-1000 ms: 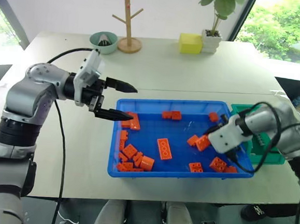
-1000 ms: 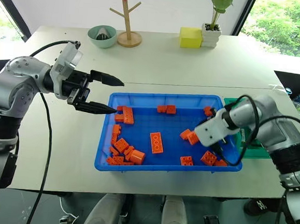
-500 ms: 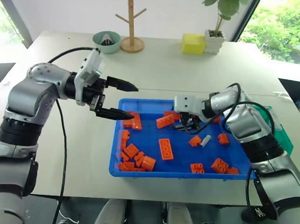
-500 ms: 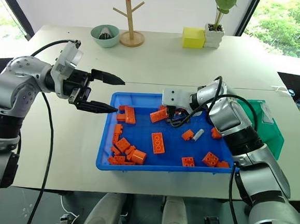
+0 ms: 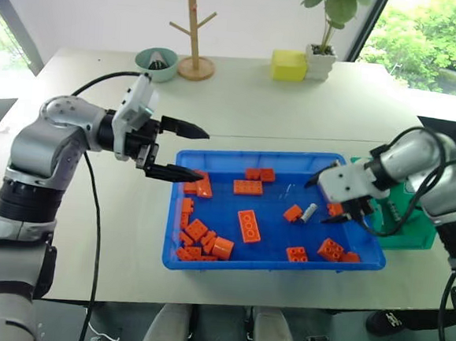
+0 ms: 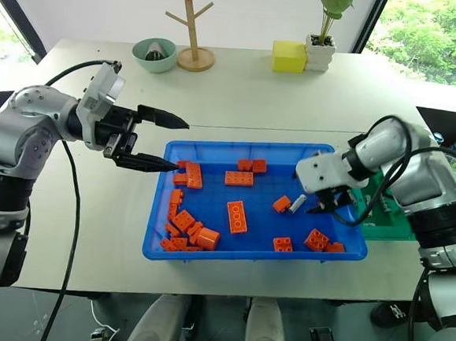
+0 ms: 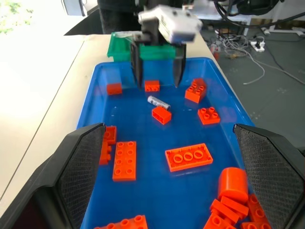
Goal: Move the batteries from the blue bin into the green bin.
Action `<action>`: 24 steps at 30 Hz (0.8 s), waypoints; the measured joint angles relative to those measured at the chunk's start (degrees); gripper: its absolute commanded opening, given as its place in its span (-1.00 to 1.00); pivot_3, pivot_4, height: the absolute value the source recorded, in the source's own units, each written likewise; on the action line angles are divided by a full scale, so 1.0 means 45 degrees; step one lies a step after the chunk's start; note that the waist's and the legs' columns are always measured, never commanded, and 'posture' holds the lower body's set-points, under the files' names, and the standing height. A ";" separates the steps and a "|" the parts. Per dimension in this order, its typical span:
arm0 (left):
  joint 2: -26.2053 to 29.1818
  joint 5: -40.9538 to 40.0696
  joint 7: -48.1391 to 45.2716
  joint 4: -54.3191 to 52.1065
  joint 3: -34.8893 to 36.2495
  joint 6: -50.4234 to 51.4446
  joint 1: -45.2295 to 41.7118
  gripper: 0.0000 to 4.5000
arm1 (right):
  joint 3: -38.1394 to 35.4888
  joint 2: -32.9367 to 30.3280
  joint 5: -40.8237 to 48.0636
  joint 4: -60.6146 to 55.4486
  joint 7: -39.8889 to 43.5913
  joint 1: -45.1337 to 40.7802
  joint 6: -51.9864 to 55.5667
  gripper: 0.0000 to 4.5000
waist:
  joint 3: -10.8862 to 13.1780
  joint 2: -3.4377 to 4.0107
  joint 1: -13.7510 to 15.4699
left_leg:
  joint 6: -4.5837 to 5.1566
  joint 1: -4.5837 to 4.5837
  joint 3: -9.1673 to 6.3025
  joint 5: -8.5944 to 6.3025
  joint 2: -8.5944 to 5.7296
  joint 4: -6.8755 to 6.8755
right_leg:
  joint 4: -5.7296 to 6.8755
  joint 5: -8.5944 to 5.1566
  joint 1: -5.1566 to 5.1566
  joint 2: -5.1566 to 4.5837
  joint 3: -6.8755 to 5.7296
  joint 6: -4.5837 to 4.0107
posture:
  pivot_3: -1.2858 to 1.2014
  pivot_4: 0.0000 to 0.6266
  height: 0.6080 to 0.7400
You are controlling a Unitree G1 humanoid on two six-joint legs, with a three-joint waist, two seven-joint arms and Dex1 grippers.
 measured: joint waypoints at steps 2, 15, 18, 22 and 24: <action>-0.0047 0.0000 0.0003 0.0000 -0.0014 0.0000 -0.0013 1.00 | 0.0163 0.0287 -0.0400 0.0363 -0.0329 -0.0043 -0.0792 0.84 | 0.0000 0.0000 0.0020 | -0.0001 0.0001 -0.0003 0.0000 0.0002 0.0000 | 0.0002 0.0000 0.0000 0.0001 0.0000 0.0000 | 0.03 -0.52 0.43; 0.0036 -0.0003 0.0088 -0.0062 -0.0008 0.0047 -0.0015 1.00 | 0.1196 0.1156 -0.2516 0.4694 -0.1269 -0.1715 -0.5101 0.84 | 0.0001 0.0001 0.0055 | -0.0011 -0.0001 -0.0006 0.0007 -0.0001 0.0000 | -0.0001 -0.0001 0.0001 0.0002 0.0000 -0.0002 | 0.03 -0.52 0.43; 0.0042 -0.0003 0.0102 -0.0069 -0.0008 0.0047 -0.0016 1.00 | 0.1214 0.1236 -0.2427 0.4565 -0.0949 -0.1691 -0.5162 0.84 | 0.0001 0.0001 0.0055 | -0.0014 -0.0001 -0.0007 0.0008 -0.0001 0.0000 | 0.0000 -0.0001 0.0001 0.0002 0.0000 -0.0002 | 0.03 -0.52 0.43; 0.0067 -0.0003 0.0117 -0.0070 -0.0005 0.0047 -0.0016 1.00 | 0.1211 0.1246 -0.2037 0.3807 -0.0570 -0.1308 -0.4927 0.84 | 0.0001 0.0001 0.0063 | -0.0015 0.0000 -0.0009 0.0009 -0.0001 0.0000 | 0.0000 -0.0001 0.0002 0.0003 0.0000 -0.0002 | 0.03 -0.52 0.43; 0.0070 -0.0003 0.0124 -0.0070 -0.0005 0.0047 -0.0016 1.00 | 0.1202 0.1235 -0.1978 0.3544 -0.0480 -0.1187 -0.4717 0.73 | 0.0001 0.0001 0.0069 | -0.0015 -0.0001 -0.0009 0.0009 -0.0001 0.0000 | 0.0001 -0.0001 0.0002 0.0003 0.0000 -0.0001 | 0.03 -0.52 0.43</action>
